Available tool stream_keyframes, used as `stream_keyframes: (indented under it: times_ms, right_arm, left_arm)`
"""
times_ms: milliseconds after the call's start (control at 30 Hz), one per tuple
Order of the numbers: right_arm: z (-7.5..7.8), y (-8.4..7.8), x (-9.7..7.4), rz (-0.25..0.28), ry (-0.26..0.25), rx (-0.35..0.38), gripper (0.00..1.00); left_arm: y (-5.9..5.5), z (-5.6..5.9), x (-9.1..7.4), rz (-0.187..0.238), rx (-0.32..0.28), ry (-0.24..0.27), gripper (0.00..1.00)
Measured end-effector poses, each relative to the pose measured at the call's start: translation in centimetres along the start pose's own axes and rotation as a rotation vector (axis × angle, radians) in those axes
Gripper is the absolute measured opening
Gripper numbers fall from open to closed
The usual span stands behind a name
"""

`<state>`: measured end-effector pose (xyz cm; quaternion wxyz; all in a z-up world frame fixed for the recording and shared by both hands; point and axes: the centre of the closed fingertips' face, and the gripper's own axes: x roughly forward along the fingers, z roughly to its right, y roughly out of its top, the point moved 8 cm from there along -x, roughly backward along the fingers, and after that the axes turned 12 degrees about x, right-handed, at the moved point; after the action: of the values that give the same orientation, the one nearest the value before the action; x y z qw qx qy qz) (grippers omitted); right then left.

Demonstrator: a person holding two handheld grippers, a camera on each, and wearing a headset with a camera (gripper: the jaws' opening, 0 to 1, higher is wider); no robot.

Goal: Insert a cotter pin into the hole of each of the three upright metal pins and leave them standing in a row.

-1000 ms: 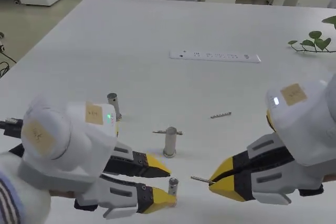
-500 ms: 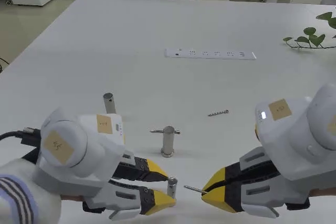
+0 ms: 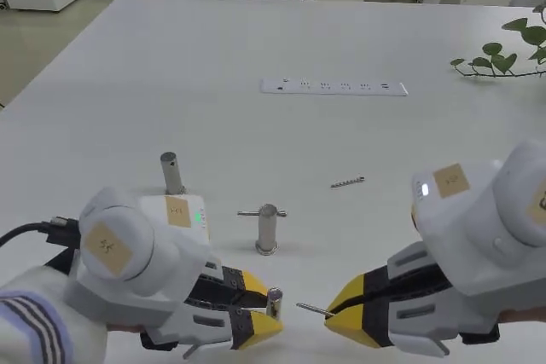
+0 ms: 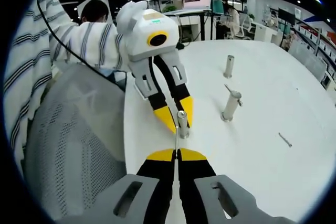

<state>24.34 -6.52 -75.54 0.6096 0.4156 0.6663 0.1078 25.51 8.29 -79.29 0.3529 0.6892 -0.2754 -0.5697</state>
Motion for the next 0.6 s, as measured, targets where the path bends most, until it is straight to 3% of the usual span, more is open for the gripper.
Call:
stream_keyframes:
  times_ms: [267,467,600]
  right_arm:
    - [-0.3,0.1,0.2,0.007,0.001,-0.002,0.03]
    - [-0.5,0.2,0.6,0.012,-0.005,0.007,0.03]
    - [-0.8,0.4,1.0,0.016,-0.011,0.018,0.03]
  left_arm:
    - [-0.1,0.0,-0.3,-0.008,0.002,0.028,0.08]
    - [-0.1,0.3,-0.2,-0.019,-0.074,0.066,0.08]
    - [0.0,0.5,-0.2,-0.027,-0.066,0.075,0.08]
